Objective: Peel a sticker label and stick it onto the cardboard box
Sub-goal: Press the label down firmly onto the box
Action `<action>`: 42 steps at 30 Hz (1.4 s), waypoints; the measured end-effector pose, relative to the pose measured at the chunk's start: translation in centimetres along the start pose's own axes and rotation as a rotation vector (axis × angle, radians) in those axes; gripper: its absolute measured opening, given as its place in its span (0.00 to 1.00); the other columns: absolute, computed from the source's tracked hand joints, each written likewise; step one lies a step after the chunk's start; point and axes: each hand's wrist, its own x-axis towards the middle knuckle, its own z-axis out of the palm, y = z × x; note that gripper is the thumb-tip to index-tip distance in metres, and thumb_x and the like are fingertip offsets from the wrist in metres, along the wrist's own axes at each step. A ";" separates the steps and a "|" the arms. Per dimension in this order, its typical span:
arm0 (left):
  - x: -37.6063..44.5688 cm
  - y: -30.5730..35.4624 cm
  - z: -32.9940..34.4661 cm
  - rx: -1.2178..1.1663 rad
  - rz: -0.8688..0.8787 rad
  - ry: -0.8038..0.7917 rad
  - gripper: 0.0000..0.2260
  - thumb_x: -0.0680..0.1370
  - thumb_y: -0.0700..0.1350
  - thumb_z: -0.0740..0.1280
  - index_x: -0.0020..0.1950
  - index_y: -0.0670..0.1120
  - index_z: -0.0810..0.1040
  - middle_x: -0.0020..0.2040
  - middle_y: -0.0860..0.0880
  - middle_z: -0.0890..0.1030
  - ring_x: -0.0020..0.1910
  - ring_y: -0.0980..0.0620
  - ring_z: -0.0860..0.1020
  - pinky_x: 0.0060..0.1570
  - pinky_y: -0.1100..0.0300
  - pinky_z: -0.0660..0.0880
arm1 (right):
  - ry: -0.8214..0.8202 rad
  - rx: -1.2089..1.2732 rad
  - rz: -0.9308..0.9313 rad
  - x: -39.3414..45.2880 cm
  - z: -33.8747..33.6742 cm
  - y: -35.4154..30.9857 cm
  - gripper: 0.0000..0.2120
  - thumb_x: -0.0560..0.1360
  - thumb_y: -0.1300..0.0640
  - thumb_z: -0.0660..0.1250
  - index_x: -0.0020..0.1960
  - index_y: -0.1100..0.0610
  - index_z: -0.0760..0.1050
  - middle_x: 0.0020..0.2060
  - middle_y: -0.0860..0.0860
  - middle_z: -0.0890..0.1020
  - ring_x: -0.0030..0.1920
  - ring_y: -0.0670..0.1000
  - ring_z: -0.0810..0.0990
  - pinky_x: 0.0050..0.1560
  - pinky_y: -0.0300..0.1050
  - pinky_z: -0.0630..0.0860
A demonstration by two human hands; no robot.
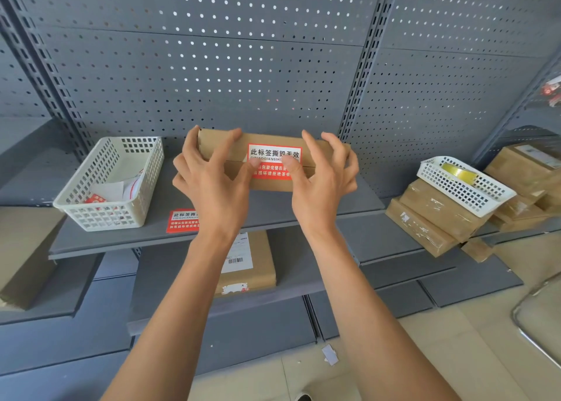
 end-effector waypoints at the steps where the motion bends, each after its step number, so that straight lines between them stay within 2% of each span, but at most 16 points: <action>1: 0.0 -0.1 -0.1 -0.001 0.008 -0.004 0.19 0.76 0.58 0.72 0.67 0.63 0.78 0.78 0.46 0.62 0.73 0.45 0.62 0.64 0.55 0.53 | -0.002 0.005 -0.002 0.1 -0.1 0.1 0.22 0.75 0.36 0.67 0.66 0.41 0.78 0.70 0.44 0.71 0.74 0.58 0.61 0.67 0.60 0.59; 7: -0.1 -0.9 -0.1 0.005 0.018 -0.027 0.18 0.79 0.53 0.70 0.69 0.63 0.76 0.78 0.46 0.62 0.71 0.44 0.62 0.64 0.53 0.55 | -0.020 0.036 -0.014 0.7 -0.5 0.8 0.15 0.78 0.45 0.69 0.63 0.38 0.80 0.68 0.42 0.73 0.72 0.59 0.63 0.66 0.64 0.62; 12: -0.2 -1.3 -0.1 0.021 0.034 -0.037 0.18 0.81 0.51 0.67 0.71 0.63 0.75 0.79 0.45 0.62 0.71 0.42 0.62 0.64 0.52 0.55 | -0.023 0.057 -0.061 0.8 -0.9 1.4 0.15 0.80 0.54 0.67 0.63 0.39 0.81 0.68 0.42 0.74 0.71 0.59 0.63 0.67 0.57 0.59; 13: -0.1 -1.3 -0.1 0.028 0.038 -0.038 0.18 0.81 0.53 0.67 0.71 0.63 0.75 0.79 0.44 0.62 0.72 0.42 0.62 0.64 0.52 0.55 | -0.031 0.051 -0.071 0.8 -1.0 1.4 0.14 0.81 0.53 0.66 0.63 0.40 0.81 0.69 0.43 0.74 0.72 0.59 0.63 0.67 0.57 0.59; 15: -0.1 -1.2 -0.1 0.049 0.034 -0.043 0.21 0.78 0.60 0.68 0.71 0.64 0.75 0.79 0.45 0.61 0.72 0.43 0.62 0.65 0.53 0.55 | -0.055 0.019 -0.081 0.8 -1.1 0.9 0.14 0.79 0.45 0.67 0.64 0.40 0.80 0.71 0.43 0.73 0.73 0.60 0.62 0.67 0.58 0.59; 17: -0.1 -1.0 0.0 0.074 0.021 -0.043 0.26 0.74 0.66 0.70 0.71 0.65 0.74 0.79 0.45 0.61 0.73 0.44 0.62 0.65 0.52 0.57 | -0.089 -0.012 -0.088 0.6 -1.1 0.3 0.22 0.73 0.35 0.69 0.65 0.40 0.79 0.72 0.43 0.71 0.74 0.59 0.61 0.66 0.57 0.58; 20: 0.0 -0.8 0.0 0.099 0.031 -0.045 0.29 0.71 0.65 0.73 0.71 0.65 0.74 0.79 0.44 0.62 0.73 0.42 0.62 0.63 0.52 0.58 | -0.089 -0.052 -0.112 0.7 -1.1 0.0 0.29 0.68 0.32 0.72 0.66 0.40 0.78 0.73 0.44 0.70 0.74 0.60 0.62 0.67 0.59 0.61; 24: 0.2 -1.2 -0.3 0.143 0.064 -0.050 0.29 0.71 0.62 0.75 0.72 0.66 0.73 0.79 0.43 0.62 0.73 0.42 0.63 0.64 0.51 0.60 | -0.108 -0.007 -0.123 0.8 -1.4 0.9 0.28 0.68 0.38 0.75 0.67 0.41 0.78 0.73 0.45 0.70 0.74 0.60 0.62 0.68 0.63 0.62; 30: 0.8 -2.2 -0.9 0.144 0.118 -0.102 0.29 0.73 0.58 0.75 0.73 0.64 0.72 0.79 0.41 0.62 0.71 0.39 0.64 0.68 0.49 0.60 | -0.154 0.033 -0.153 1.2 -1.7 1.8 0.24 0.70 0.48 0.76 0.66 0.42 0.80 0.73 0.46 0.71 0.73 0.61 0.62 0.71 0.62 0.60; 36: 0.7 -3.0 -1.0 0.134 0.176 -0.147 0.28 0.74 0.53 0.73 0.74 0.62 0.72 0.79 0.40 0.61 0.70 0.38 0.65 0.65 0.51 0.60 | -0.226 0.046 -0.147 1.3 -2.2 2.9 0.24 0.73 0.59 0.74 0.67 0.43 0.78 0.75 0.45 0.69 0.75 0.61 0.59 0.74 0.64 0.58; 38: 0.5 -2.7 -0.9 0.130 0.165 -0.135 0.29 0.73 0.58 0.71 0.74 0.63 0.72 0.79 0.41 0.61 0.70 0.39 0.64 0.65 0.53 0.59 | -0.224 0.034 -0.149 1.3 -2.3 2.7 0.24 0.74 0.56 0.73 0.68 0.43 0.77 0.75 0.45 0.69 0.76 0.61 0.59 0.74 0.63 0.58; 39: 0.4 -2.4 -0.7 0.130 0.145 -0.120 0.29 0.72 0.61 0.72 0.73 0.64 0.72 0.79 0.42 0.61 0.71 0.40 0.64 0.65 0.53 0.59 | -0.212 0.026 -0.146 1.2 -2.2 2.4 0.25 0.73 0.51 0.74 0.69 0.43 0.76 0.75 0.45 0.69 0.76 0.60 0.59 0.73 0.62 0.58; 42: -0.2 -1.2 -0.1 0.167 0.089 -0.065 0.34 0.68 0.67 0.75 0.73 0.65 0.72 0.79 0.43 0.62 0.72 0.41 0.64 0.64 0.50 0.61 | -0.204 -0.028 -0.116 1.0 -1.9 1.3 0.34 0.67 0.37 0.74 0.72 0.40 0.73 0.75 0.43 0.66 0.76 0.58 0.58 0.69 0.57 0.58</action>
